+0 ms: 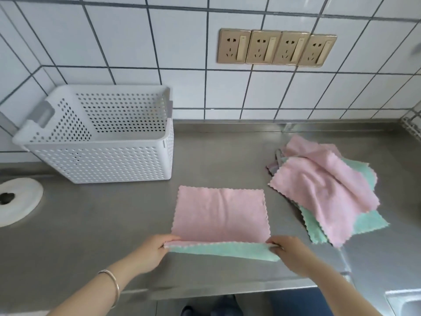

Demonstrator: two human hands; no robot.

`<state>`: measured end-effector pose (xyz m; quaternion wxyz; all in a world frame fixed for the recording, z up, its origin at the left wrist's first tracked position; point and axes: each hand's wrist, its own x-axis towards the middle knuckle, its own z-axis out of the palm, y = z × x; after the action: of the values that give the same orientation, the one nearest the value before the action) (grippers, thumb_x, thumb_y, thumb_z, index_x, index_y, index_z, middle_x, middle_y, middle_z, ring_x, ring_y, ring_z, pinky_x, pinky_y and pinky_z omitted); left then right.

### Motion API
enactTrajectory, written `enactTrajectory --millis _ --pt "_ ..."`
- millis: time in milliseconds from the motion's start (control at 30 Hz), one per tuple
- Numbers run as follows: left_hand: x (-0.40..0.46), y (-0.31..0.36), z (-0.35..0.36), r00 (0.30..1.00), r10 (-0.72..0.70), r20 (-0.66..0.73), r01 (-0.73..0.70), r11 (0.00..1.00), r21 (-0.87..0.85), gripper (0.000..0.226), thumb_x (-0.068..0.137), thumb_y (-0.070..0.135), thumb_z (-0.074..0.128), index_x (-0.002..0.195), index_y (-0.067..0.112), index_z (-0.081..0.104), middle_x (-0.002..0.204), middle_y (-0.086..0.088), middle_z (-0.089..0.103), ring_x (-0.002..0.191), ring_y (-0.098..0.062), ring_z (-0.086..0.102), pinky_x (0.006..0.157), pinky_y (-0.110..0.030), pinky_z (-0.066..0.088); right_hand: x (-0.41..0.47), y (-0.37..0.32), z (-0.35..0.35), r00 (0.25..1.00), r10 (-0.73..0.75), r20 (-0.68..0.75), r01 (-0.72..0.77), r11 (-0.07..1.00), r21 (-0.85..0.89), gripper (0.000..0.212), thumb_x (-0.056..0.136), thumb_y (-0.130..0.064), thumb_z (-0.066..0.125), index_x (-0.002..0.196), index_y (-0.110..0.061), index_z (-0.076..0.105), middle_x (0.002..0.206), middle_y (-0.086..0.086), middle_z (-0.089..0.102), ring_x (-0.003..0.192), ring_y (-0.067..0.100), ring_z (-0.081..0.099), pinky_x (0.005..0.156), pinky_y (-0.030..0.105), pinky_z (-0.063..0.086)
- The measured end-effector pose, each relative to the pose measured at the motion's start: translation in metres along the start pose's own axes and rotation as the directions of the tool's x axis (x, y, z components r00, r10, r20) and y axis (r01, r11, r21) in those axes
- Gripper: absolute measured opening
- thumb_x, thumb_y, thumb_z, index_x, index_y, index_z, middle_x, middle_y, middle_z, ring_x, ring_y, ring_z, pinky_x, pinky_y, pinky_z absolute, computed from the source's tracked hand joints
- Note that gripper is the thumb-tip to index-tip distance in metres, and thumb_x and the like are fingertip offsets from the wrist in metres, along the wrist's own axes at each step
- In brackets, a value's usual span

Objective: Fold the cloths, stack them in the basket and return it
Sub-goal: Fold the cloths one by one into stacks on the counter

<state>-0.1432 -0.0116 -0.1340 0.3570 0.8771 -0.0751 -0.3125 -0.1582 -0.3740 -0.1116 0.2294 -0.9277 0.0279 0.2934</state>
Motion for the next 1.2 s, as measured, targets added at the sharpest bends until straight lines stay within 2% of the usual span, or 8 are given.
enactTrajectory --millis 67,233,300,400,567,767,967,1200 --pt "-0.002 -0.005 0.009 0.996 -0.077 0.037 0.076 0.997 0.012 0.035 0.096 0.013 0.043 0.124 0.028 0.057 0.124 0.013 0.058 0.117 -0.008 0.052 0.100 -0.021 0.037 -0.001 0.002 0.004 0.994 0.029 0.101 -0.024 0.999 -0.047 0.024 0.095 -0.021 0.045 0.112 -0.023 0.061 0.105 -0.002 0.060 0.093 0.016 0.053 0.074 0.022 0.039" --pt "0.002 0.001 0.012 0.977 -0.176 0.118 0.172 0.984 0.043 0.027 0.095 0.015 0.042 0.109 0.022 0.063 0.083 0.006 0.061 0.074 -0.012 0.052 0.070 -0.022 0.039 0.009 0.012 -0.002 0.971 0.039 0.238 -0.005 0.989 -0.145 0.021 0.092 -0.020 0.046 0.101 -0.012 0.063 0.094 -0.003 0.057 0.094 0.019 0.055 0.077 0.027 0.039" --pt "0.011 0.005 0.007 0.978 -0.183 0.096 0.180 0.983 0.043 0.020 0.096 0.022 0.044 0.100 0.021 0.063 0.077 0.007 0.057 0.067 -0.010 0.047 0.063 -0.020 0.036 0.020 0.013 -0.010 0.974 0.048 0.223 -0.026 0.995 -0.101 0.021 0.091 -0.021 0.049 0.090 -0.003 0.061 0.083 0.000 0.053 0.079 0.017 0.049 0.067 0.027 0.035" --pt "0.027 0.014 -0.005 0.978 -0.209 -0.016 0.209 0.978 0.026 0.020 0.095 0.025 0.047 0.086 0.015 0.062 0.070 0.006 0.053 0.066 -0.010 0.045 0.055 -0.018 0.031 0.041 0.007 -0.024 0.993 0.076 0.088 -0.087 0.988 0.130 0.025 0.089 -0.024 0.058 0.067 -0.012 0.055 0.066 0.000 0.047 0.065 0.016 0.045 0.061 0.027 0.034" --pt "0.057 0.024 -0.015 0.924 -0.319 -0.209 0.273 0.936 -0.222 0.020 0.095 0.021 0.047 0.097 0.011 0.064 0.089 -0.003 0.065 0.076 -0.016 0.059 0.060 -0.021 0.039 0.082 0.004 -0.027 0.984 0.169 -0.064 -0.110 0.842 0.528 0.013 0.086 -0.016 0.061 0.078 -0.007 0.064 0.073 0.008 0.057 0.071 0.020 0.052 0.068 0.031 0.041" --pt "0.094 0.018 -0.014 0.859 -0.436 -0.269 0.377 0.893 -0.244 0.027 0.095 0.028 0.045 0.102 0.010 0.064 0.094 -0.011 0.068 0.083 -0.026 0.061 0.071 -0.031 0.042 0.121 -0.005 -0.028 0.958 0.210 -0.195 -0.115 0.905 0.410 0.017 0.089 -0.012 0.053 0.101 -0.011 0.066 0.080 0.008 0.058 0.075 0.022 0.051 0.061 0.028 0.035" --pt "0.117 0.007 -0.011 0.808 -0.517 -0.282 0.489 0.856 -0.171 0.033 0.094 0.029 0.042 0.109 0.005 0.060 0.106 -0.017 0.065 0.098 -0.034 0.059 0.083 -0.036 0.048 0.137 -0.005 -0.028 0.943 0.229 -0.242 -0.153 0.943 0.297 0.019 0.092 -0.018 0.051 0.099 -0.007 0.065 0.077 0.008 0.056 0.072 0.024 0.049 0.049 0.021 0.033" --pt "0.123 0.012 -0.007 0.777 -0.534 -0.333 0.540 0.837 -0.083 0.044 0.096 0.031 0.039 0.131 0.005 0.046 0.127 -0.019 0.056 0.118 -0.036 0.051 0.098 -0.040 0.043 0.143 -0.005 -0.022 0.915 0.288 -0.281 -0.214 0.940 0.266 0.022 0.092 -0.019 0.050 0.097 -0.002 0.064 0.082 0.013 0.060 0.076 0.024 0.049 0.065 0.025 0.032"
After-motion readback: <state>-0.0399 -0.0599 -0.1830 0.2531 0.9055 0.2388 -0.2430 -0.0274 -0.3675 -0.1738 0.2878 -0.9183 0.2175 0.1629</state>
